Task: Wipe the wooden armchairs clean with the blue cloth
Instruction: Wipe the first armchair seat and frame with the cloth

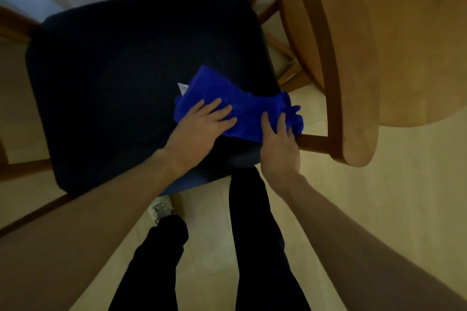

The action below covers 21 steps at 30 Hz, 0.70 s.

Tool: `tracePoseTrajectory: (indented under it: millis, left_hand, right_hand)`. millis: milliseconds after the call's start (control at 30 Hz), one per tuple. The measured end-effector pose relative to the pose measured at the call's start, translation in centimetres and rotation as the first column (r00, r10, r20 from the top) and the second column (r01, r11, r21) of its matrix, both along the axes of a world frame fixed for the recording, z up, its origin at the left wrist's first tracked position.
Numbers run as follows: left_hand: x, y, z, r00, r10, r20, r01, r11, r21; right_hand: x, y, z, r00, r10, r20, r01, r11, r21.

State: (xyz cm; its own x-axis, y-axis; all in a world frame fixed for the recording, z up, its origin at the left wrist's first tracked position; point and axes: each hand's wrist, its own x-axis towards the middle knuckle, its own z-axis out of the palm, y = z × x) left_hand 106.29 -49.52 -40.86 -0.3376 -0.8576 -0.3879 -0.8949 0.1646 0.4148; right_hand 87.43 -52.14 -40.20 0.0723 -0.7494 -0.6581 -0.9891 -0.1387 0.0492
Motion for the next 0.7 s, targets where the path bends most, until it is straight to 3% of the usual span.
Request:
tracePoseTrajectory:
  millis: [133, 267, 433, 600, 700]
  left_hand:
    - [1.2, 3.3, -0.5, 0.998, -0.042, -0.048, 0.042, 0.999, 0.007]
    - [4.8, 5.2, 0.1, 0.987, -0.145, 0.064, 0.137, 0.984, 0.114]
    - [10.2, 8.1, 1.4, 0.981, -0.157, 0.118, 0.127, 0.965, 0.230]
    - [9.2, 6.3, 2.9, 0.997, 0.072, 0.000, -0.072, 0.996, 0.053]
    - [6.2, 3.4, 3.7, 0.982, 0.167, -0.089, -0.171, 0.984, -0.041]
  right_hand:
    - [2.2, 2.1, 0.1, 0.987, -0.154, 0.036, 0.154, 0.988, 0.013]
    - [6.0, 6.1, 1.1, 0.947, -0.307, 0.093, 0.296, 0.948, 0.118]
    - [11.2, 9.8, 2.1, 0.884, -0.454, 0.113, 0.411, 0.869, 0.276]
    - [7.4, 6.2, 4.8, 0.829, -0.470, 0.304, 0.396, 0.876, 0.275]
    - [4.5, 2.7, 6.5, 0.864, -0.327, 0.383, 0.337, 0.941, 0.042]
